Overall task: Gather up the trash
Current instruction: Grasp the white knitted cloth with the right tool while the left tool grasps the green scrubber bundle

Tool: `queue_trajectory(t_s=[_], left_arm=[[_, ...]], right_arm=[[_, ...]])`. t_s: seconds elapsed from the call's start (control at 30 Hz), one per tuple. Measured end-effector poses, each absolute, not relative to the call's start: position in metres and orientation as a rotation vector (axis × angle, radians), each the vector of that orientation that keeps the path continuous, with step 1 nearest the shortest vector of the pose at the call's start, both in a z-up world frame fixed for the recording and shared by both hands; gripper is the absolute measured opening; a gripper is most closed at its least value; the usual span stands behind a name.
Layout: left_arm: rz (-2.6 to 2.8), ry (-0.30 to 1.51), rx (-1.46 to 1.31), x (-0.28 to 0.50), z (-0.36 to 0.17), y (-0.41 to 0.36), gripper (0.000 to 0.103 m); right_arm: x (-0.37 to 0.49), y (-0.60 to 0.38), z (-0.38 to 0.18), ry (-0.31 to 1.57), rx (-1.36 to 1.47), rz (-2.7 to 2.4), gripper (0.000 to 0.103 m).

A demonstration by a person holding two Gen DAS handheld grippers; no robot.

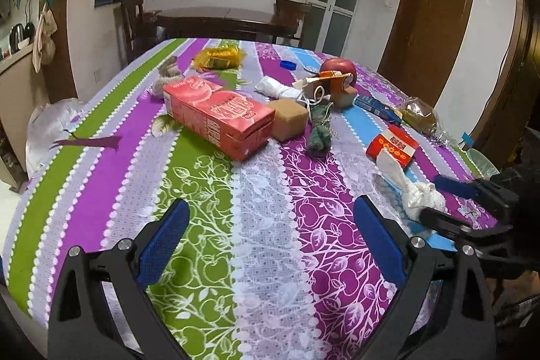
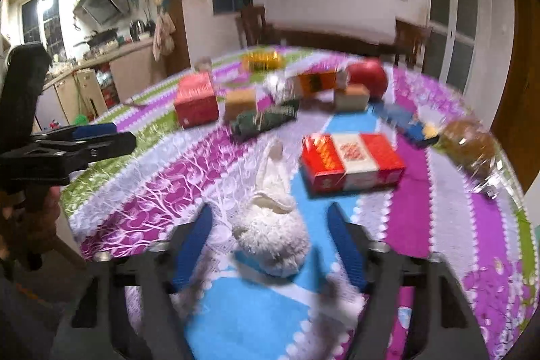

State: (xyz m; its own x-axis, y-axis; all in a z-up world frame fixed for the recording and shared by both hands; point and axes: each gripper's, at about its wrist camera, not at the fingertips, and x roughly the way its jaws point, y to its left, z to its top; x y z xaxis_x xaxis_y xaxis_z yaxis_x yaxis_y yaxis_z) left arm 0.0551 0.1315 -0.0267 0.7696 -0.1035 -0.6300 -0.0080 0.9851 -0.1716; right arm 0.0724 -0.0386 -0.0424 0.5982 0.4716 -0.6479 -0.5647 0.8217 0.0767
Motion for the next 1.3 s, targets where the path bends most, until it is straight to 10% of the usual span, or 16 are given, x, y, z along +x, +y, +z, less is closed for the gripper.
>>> queue_trajectory(t_s=[0.63,0.8,1.3], left_arm=[[-0.236,0.897,-0.140,0.203,-0.045,0.069,0.059],[-0.207,0.907,-0.109,0.200,-0.047,0.060,0.017],[-0.247,0.804,-0.158,0.095,-0.027,0.069,0.014]], right_arm=[[0.018,-0.133,-0.040,0.680,0.065,0.491,0.037],[0.012,-0.133,-0.041,0.667,0.043,0.488,0.037],[-0.001,-0.136,-0.037,0.643,0.024,0.465,0.037]])
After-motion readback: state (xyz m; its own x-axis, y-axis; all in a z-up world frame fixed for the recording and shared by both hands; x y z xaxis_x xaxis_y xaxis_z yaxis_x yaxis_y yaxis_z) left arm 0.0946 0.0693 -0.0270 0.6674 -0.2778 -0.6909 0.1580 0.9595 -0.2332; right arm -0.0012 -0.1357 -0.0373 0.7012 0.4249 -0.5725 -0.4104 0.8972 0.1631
